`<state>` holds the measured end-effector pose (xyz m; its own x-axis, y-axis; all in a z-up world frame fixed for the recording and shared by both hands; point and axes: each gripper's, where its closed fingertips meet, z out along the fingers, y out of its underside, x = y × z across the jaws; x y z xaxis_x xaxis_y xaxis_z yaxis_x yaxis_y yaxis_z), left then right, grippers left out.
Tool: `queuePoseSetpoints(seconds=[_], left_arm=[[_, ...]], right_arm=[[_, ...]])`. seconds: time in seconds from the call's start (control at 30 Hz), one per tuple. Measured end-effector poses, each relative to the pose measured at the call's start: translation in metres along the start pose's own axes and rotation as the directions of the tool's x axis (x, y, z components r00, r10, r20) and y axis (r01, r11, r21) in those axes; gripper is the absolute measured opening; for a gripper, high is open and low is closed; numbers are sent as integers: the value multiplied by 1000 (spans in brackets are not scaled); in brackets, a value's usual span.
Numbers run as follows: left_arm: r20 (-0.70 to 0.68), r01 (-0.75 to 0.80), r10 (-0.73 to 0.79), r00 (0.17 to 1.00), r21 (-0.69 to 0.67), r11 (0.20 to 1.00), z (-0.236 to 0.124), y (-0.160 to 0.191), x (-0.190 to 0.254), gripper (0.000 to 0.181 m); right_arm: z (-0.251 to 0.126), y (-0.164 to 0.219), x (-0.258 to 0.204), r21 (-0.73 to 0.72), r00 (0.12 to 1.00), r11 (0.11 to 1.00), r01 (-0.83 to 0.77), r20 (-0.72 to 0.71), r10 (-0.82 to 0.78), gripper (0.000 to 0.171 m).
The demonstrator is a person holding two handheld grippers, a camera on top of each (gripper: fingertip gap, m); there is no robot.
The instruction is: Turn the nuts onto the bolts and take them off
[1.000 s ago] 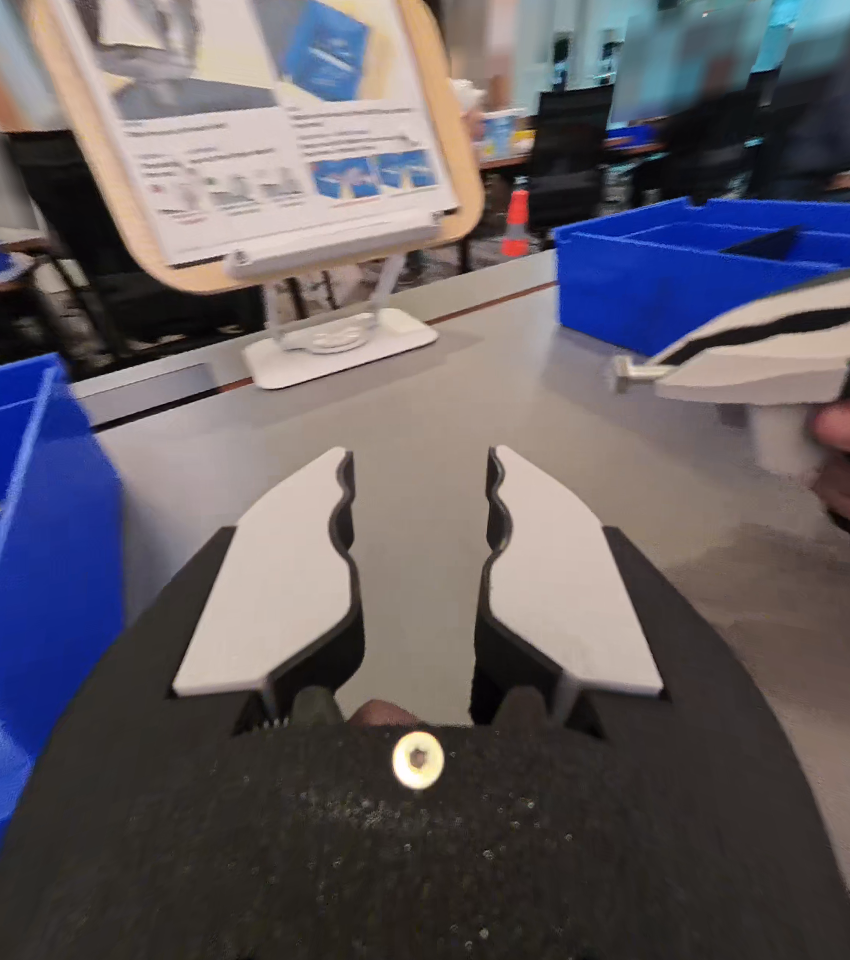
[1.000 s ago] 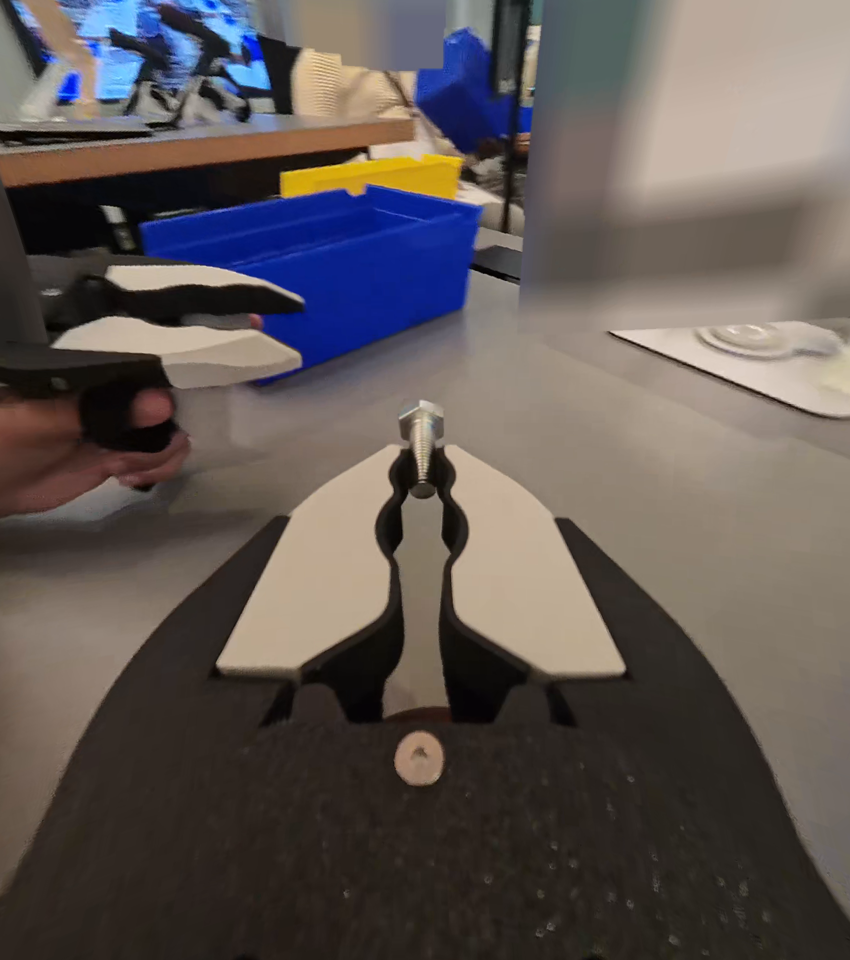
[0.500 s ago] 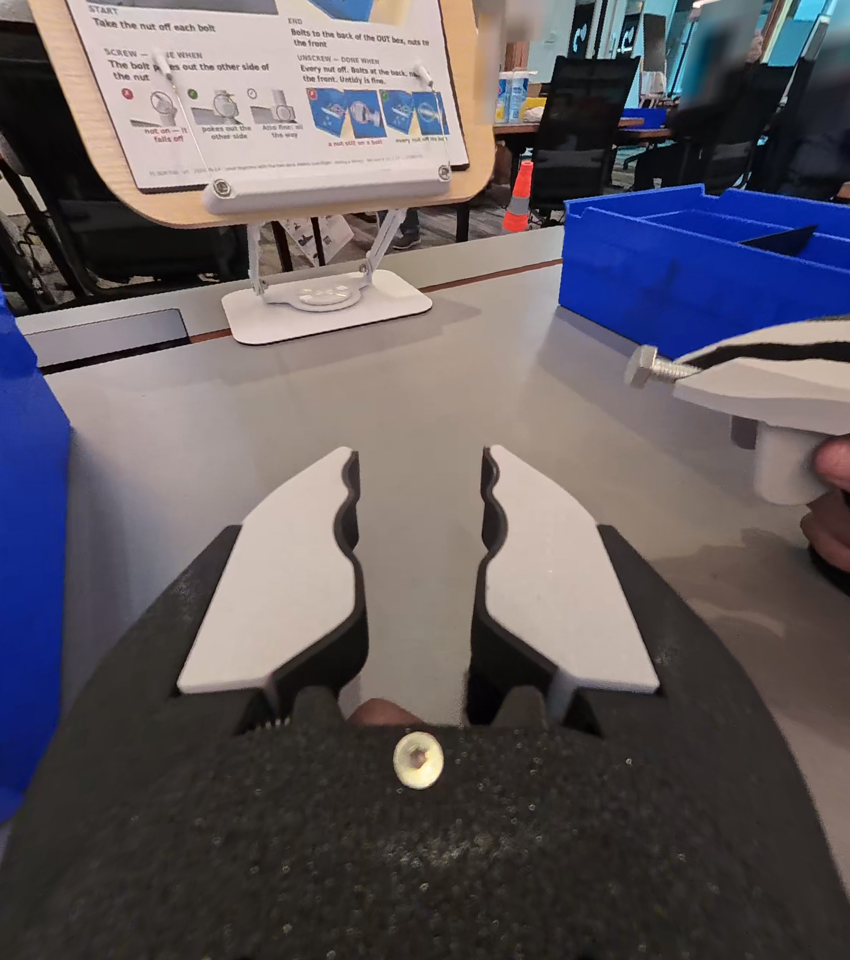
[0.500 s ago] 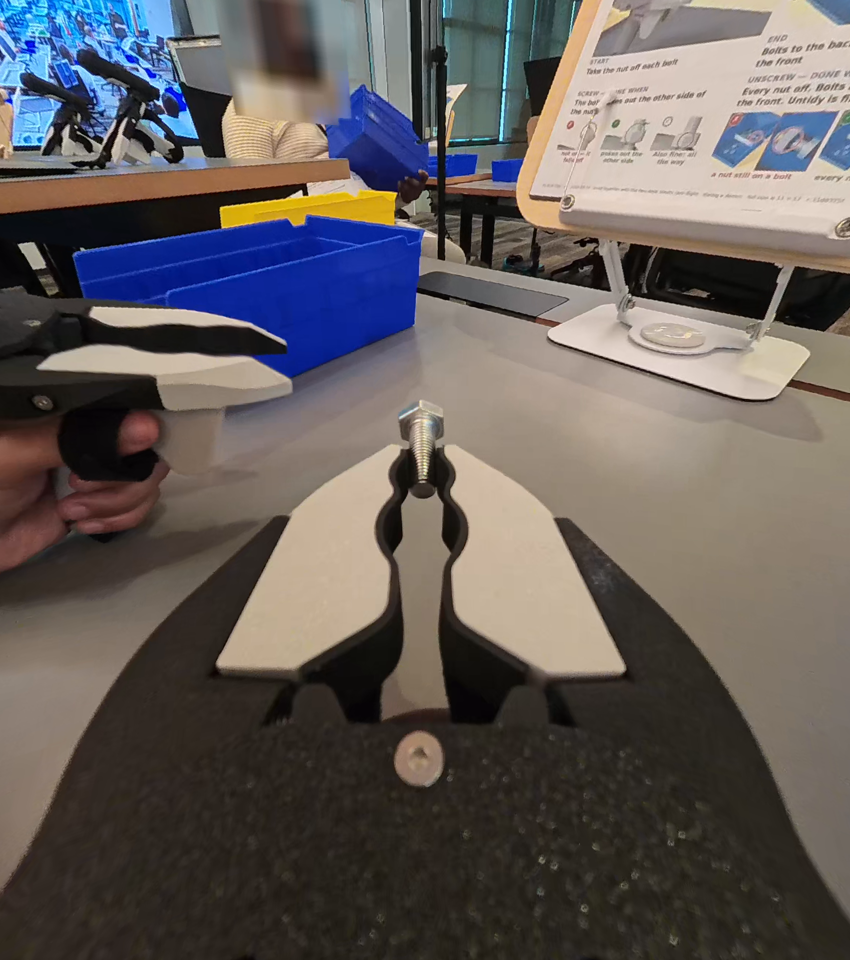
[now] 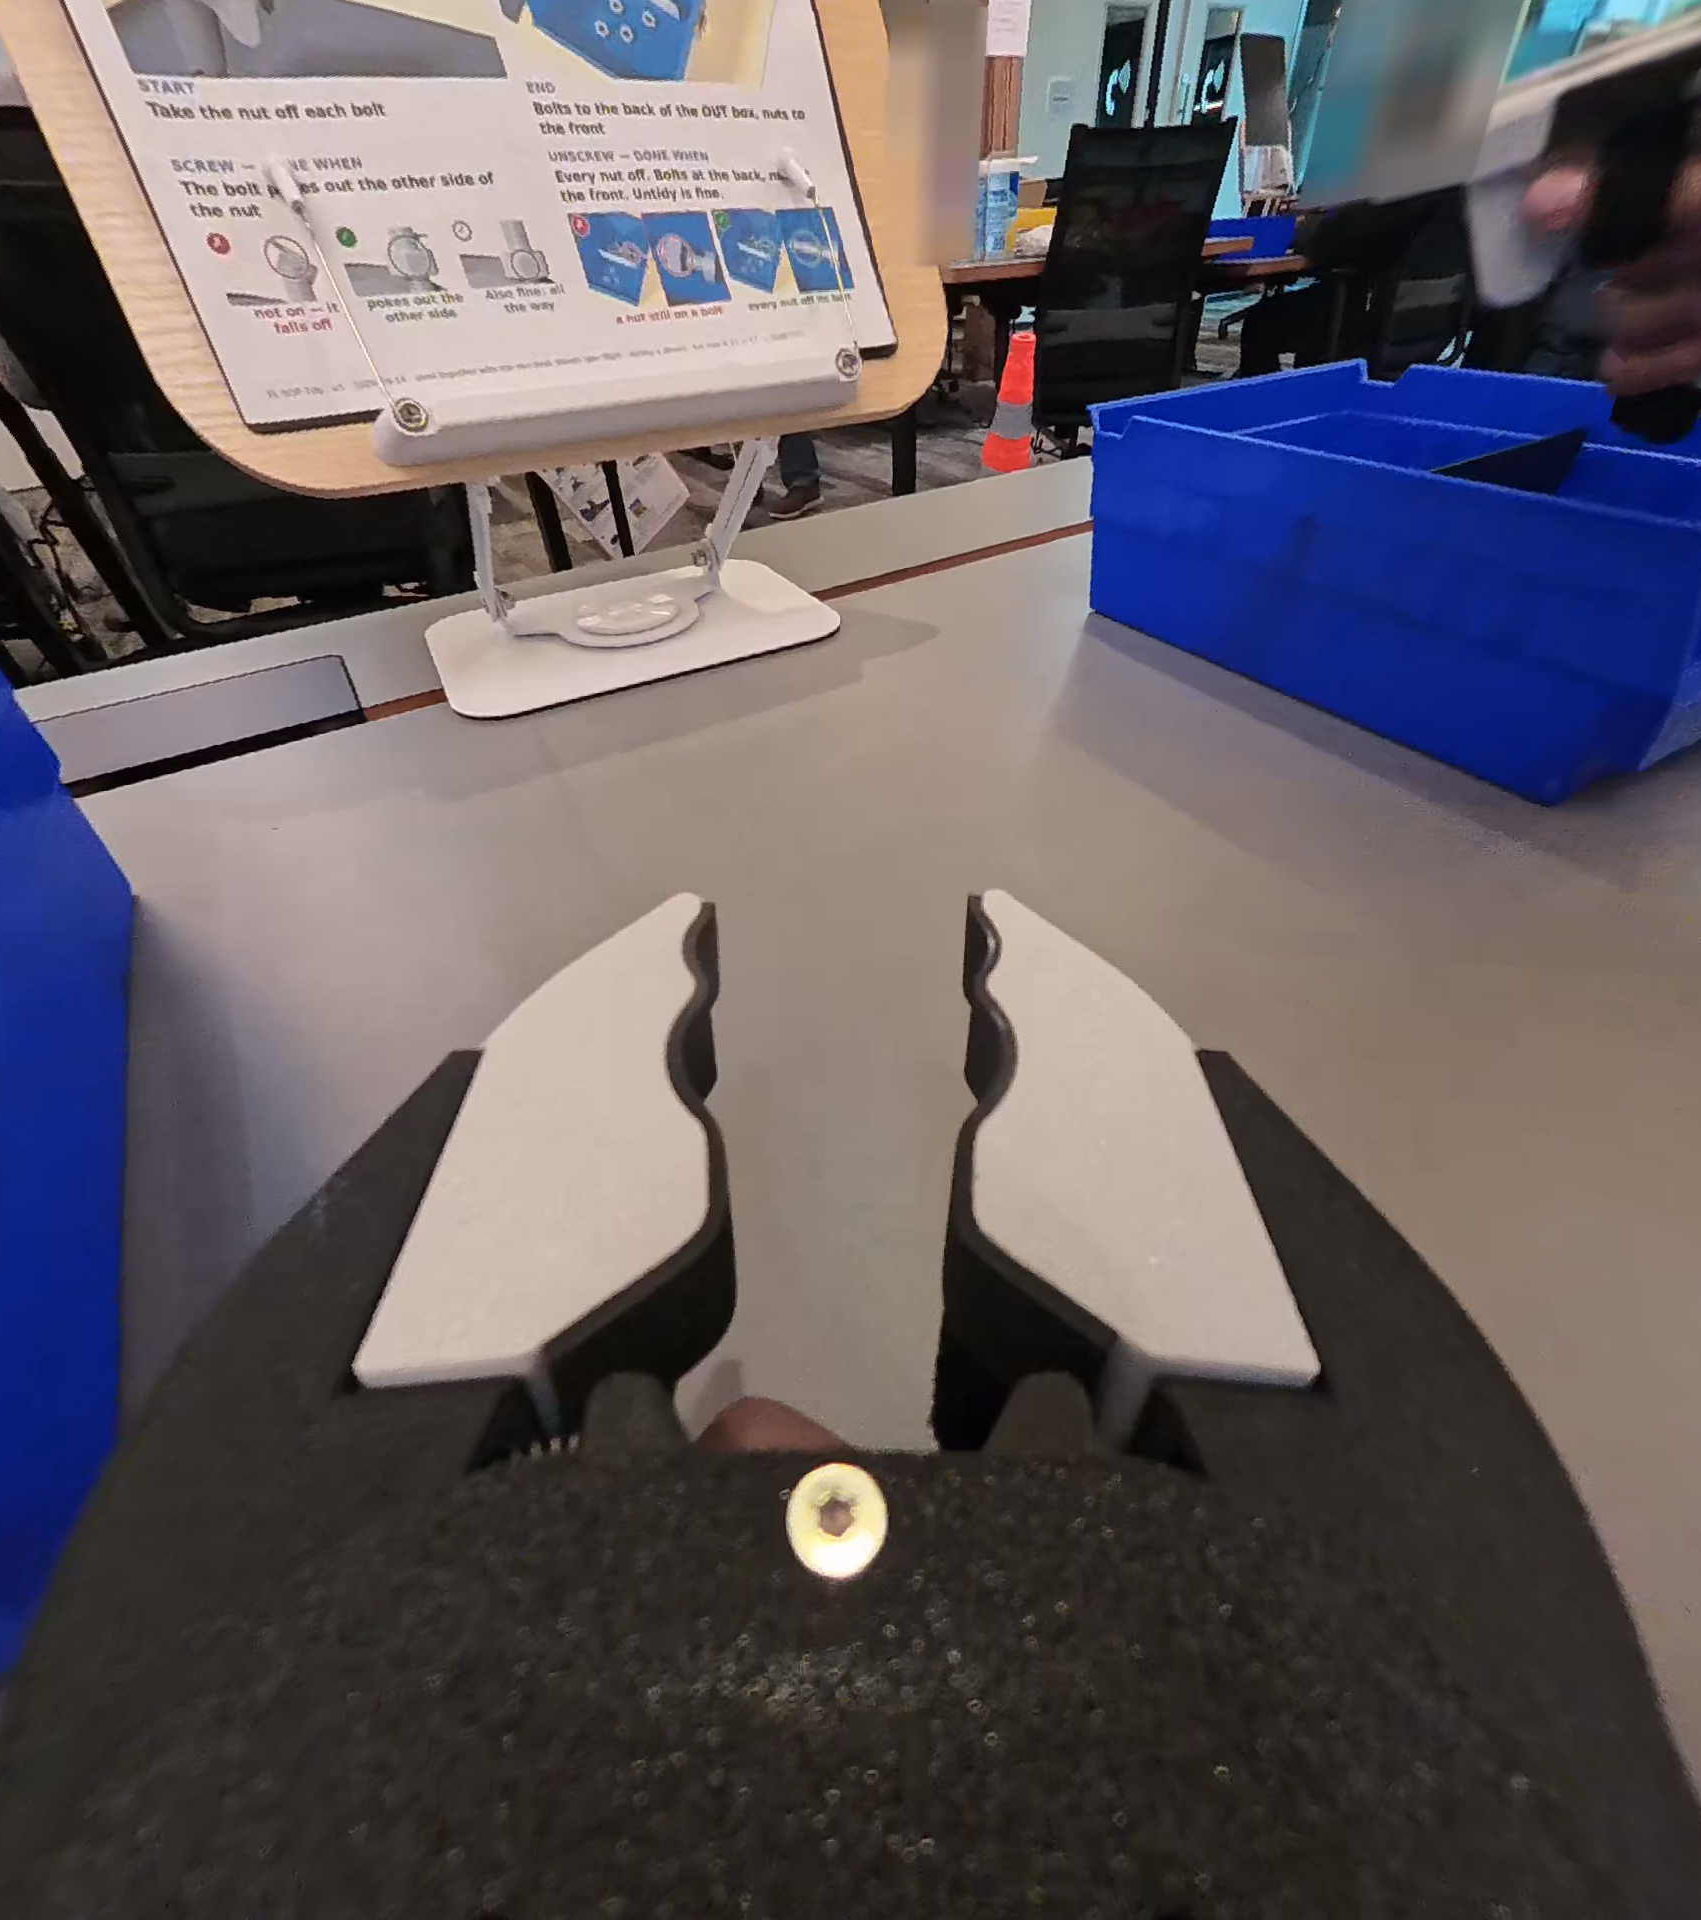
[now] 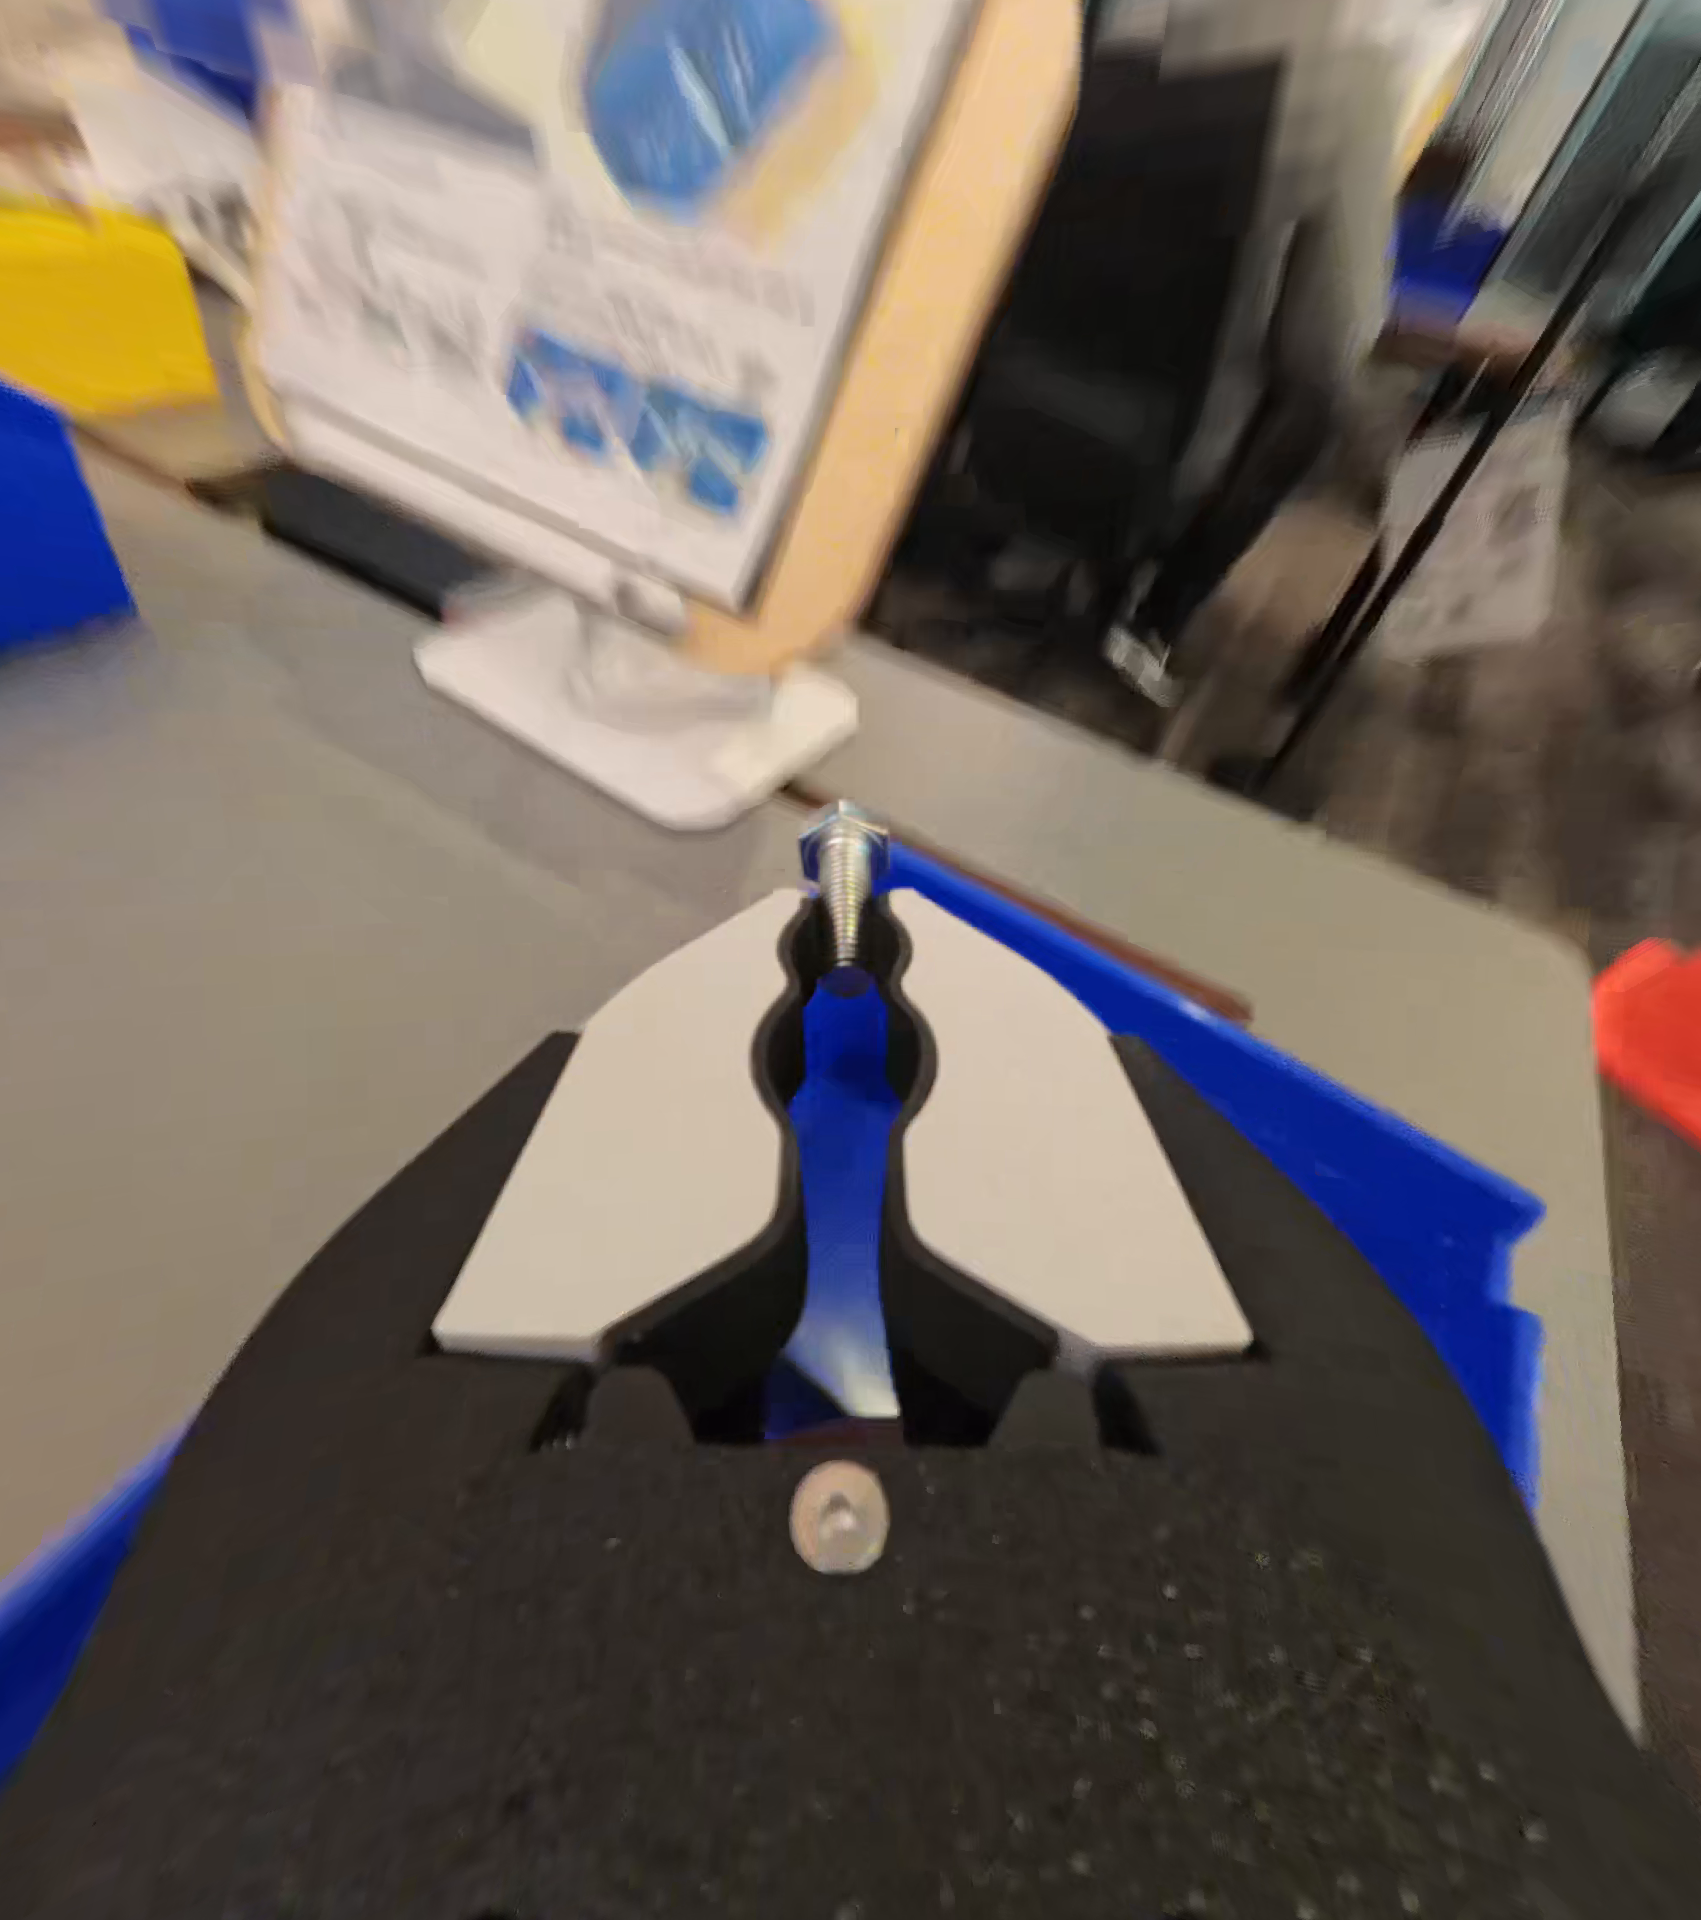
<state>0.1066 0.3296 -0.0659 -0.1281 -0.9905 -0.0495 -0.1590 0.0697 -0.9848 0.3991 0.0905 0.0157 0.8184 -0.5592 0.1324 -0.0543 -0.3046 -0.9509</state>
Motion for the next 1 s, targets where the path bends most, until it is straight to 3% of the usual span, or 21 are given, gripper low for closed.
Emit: queuePoseSetpoints(seconds=[0.13,0.2,0.33,0.43,0.53,0.83,1.0], left_arm=[[-7,-1,1,1000,0,1000,0,0,1,45],[-10,-8,8,1000,0,1000,0,0,2,45],[-14,-27,27,1000,-5,1000,1,1,5,45],[-16,-41,41,999,1,999,0,0,6,45],[-20,-50,50,999,4,999,0,0,8,45],[-22,-89,89,996,-17,996,2,3,12,46],[-19,-108,107,994,-16,994,2,3,14,46]], right_arm=[[33,58,27,-348,978,931,108,208,-36,10],[41,78,22,-449,936,872,192,350,-26,10],[57,117,19,-586,878,737,335,478,-19,11],[62,146,17,-646,844,635,423,536,-16,11],[66,141,18,-632,837,656,413,547,-1,11],[52,170,23,-705,832,529,473,556,-3,10],[54,169,21,-699,836,544,464,548,-9,17]])
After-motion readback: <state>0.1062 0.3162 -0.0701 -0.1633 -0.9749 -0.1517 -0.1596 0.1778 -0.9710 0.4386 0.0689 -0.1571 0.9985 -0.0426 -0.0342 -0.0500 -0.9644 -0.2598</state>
